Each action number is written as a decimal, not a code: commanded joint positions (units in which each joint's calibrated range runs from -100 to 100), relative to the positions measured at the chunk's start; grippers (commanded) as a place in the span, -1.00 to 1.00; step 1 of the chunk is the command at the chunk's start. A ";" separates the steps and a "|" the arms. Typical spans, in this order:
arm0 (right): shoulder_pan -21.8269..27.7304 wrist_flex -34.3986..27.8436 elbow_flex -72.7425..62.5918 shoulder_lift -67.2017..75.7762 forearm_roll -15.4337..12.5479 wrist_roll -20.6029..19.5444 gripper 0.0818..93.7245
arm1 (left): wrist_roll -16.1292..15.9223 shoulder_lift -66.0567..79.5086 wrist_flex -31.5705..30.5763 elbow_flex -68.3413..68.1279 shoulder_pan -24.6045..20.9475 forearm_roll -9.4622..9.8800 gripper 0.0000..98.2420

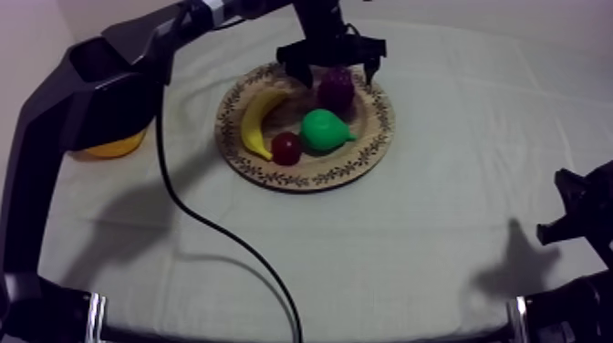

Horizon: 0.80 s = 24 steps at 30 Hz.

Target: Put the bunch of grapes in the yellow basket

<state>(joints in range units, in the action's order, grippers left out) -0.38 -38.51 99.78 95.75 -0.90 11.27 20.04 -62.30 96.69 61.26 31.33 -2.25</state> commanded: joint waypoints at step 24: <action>0.00 -0.03 0.00 0.00 -0.01 -0.01 -0.99 | -1.41 -14.69 2.39 16.81 -1.23 -0.43 0.58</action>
<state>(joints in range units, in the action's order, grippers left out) -0.38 -38.59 99.78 95.75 -0.90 11.27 18.59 -76.98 99.14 78.01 30.10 -2.70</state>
